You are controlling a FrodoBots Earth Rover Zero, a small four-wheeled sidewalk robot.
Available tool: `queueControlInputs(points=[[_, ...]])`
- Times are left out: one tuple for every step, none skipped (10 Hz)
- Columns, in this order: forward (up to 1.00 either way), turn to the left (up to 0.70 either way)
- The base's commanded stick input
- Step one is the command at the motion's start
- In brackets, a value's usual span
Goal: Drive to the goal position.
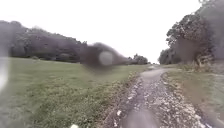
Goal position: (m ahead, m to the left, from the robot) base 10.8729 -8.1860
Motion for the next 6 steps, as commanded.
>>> queueControlInputs(points=[[0.56,-0.04],[0.70,-0.13],[0.70,-0.31],[0.70,-0.35],[0.70,-0.35],[0.70,-0.35]])
